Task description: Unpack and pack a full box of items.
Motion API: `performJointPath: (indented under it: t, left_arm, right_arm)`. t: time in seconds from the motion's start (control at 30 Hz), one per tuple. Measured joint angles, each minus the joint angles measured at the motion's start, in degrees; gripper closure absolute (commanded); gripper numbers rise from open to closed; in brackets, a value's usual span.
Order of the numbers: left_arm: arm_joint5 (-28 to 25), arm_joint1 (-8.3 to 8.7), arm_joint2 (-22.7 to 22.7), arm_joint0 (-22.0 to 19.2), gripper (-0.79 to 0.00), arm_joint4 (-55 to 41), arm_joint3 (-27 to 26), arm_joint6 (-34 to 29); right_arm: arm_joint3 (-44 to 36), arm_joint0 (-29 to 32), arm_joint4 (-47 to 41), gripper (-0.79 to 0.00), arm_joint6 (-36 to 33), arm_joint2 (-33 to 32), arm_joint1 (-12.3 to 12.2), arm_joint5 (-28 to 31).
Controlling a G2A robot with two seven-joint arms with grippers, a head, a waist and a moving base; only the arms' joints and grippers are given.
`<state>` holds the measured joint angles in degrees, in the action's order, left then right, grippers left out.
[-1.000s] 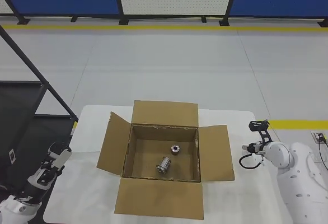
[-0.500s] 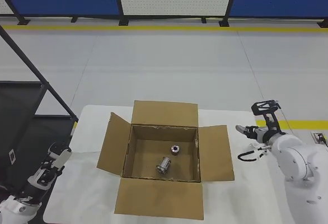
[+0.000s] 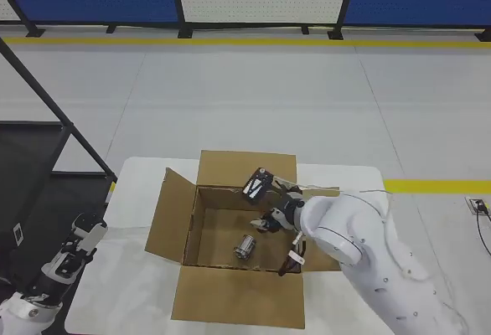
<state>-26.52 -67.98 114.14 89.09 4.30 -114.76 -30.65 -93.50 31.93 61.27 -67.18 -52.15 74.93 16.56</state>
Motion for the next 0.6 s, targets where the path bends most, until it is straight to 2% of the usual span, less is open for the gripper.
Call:
performJointPath:
  t: [0.1,0.27,0.6]
  left_arm:
    - [0.0,0.0,0.0,0.0,-0.785,0.0,0.0,0.0]
    - [0.0,0.0,0.0,0.0,-0.785,0.0,0.0,0.0]
    - [0.0,0.0,0.0,0.0,-0.785,0.0,0.0,0.0]
  right_arm:
    - [8.4,-4.0,-4.0,-0.785,0.8,5.2,1.8,0.6]
    - [19.2,-7.7,-7.7,-0.785,2.9,10.2,4.2,0.7]
    - [34.5,-10.3,-8.8,-0.785,9.4,14.0,7.3,-3.6]
